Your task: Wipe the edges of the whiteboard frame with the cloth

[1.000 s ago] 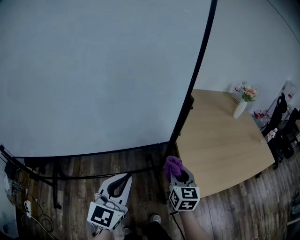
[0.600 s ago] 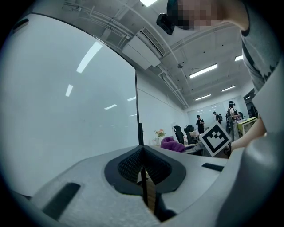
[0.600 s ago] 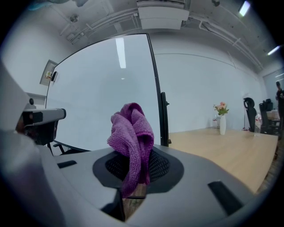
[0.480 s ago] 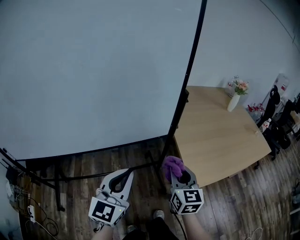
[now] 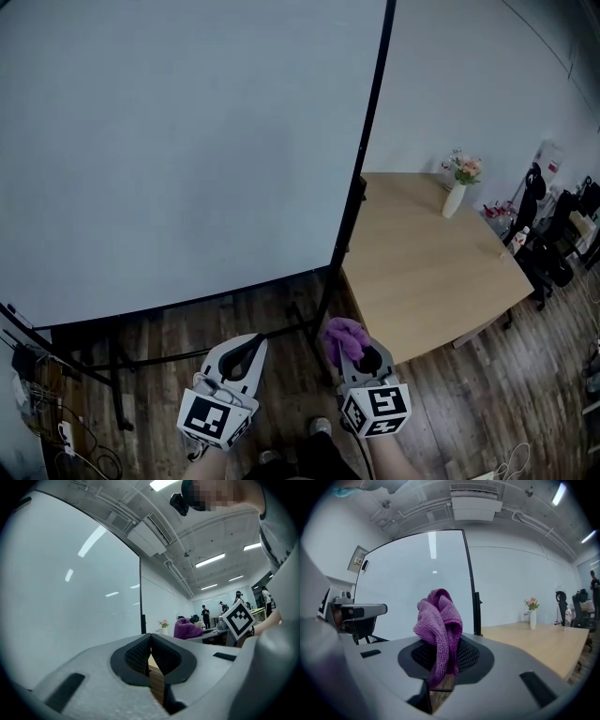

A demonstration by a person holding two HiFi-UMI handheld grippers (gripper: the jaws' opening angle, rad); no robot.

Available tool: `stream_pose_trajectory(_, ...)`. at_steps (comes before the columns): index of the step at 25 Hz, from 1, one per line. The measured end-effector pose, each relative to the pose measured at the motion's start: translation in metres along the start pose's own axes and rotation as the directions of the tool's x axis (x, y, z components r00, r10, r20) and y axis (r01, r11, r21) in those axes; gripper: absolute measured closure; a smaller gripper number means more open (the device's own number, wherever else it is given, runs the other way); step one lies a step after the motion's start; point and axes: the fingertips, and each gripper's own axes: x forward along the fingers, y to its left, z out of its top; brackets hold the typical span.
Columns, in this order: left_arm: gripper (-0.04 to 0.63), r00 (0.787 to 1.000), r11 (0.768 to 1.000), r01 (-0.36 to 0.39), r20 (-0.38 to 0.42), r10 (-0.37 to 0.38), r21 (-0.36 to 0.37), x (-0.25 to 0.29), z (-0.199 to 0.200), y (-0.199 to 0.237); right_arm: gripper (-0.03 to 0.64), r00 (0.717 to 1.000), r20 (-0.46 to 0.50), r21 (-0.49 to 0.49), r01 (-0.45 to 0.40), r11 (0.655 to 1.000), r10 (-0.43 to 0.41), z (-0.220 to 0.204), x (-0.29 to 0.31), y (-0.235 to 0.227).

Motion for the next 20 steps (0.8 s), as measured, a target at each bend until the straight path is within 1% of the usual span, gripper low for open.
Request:
stream_pose_trajectory(7,0.578,1.000,0.999,0.029,0.000,-0.029,0.020,-0.011,0.007,-0.008,0.535,0.999,0.036,-0.025,-0.005,1.000,0.006,0.012,-0.021,0.018)
stream_pose_trajectory(15,0.578,0.998,0.998,0.061,0.016,-0.061,0.013,-0.023,0.013,-0.018,0.535,0.996,0.085,-0.016,-0.001,1.000,0.002,0.022,-0.042,0.028)
stream_pose_trajectory(20,0.578,0.998,0.998,0.063,0.026,-0.063,0.002,-0.031,0.016,-0.022,0.534,0.994,0.109,-0.022,-0.008,1.000,0.010,0.026,-0.058,0.038)
